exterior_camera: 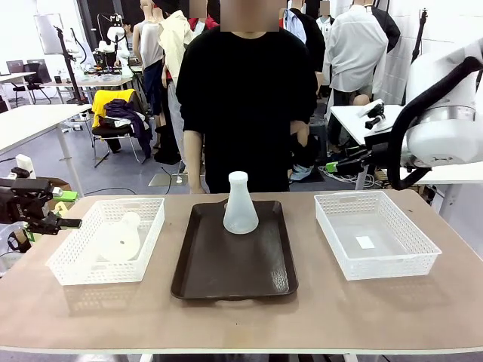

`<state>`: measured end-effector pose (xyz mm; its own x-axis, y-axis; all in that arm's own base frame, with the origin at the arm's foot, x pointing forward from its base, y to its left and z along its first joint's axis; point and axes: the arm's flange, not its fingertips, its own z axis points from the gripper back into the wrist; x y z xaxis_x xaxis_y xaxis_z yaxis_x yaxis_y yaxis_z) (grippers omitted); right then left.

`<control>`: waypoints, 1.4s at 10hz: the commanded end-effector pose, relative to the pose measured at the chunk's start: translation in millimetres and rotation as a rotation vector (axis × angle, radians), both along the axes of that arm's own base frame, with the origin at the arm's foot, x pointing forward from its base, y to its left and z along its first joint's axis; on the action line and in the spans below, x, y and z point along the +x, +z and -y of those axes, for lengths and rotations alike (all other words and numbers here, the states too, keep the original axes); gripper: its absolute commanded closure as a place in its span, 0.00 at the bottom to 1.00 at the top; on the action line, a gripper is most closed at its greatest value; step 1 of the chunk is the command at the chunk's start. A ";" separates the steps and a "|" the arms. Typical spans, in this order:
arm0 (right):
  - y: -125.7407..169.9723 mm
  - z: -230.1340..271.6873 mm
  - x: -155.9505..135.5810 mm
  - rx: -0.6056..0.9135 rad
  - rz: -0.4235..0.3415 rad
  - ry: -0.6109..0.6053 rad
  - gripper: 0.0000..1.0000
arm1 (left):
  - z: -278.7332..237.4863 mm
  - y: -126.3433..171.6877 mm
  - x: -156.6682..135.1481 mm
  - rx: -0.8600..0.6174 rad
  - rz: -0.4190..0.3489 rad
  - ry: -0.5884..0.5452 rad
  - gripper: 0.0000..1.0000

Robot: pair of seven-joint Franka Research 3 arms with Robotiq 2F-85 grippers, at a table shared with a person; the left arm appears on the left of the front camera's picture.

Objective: Prepare the laboratory tools.
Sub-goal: Pick up the Big flask that the person points to.

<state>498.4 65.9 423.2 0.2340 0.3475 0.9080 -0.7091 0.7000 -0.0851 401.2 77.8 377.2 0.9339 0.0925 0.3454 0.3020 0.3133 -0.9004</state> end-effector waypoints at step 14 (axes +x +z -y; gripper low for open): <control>0.0 0.0 0.0 0.000 0.000 0.000 0.00 | -0.6 2.1 -1.0 -0.011 0.012 -0.004 0.00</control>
<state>498.0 66.7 420.5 0.2259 0.3433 0.9117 -0.7067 0.7019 -0.0892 401.2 77.8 377.2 0.9339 0.0925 0.3454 0.3020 0.3133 -0.9004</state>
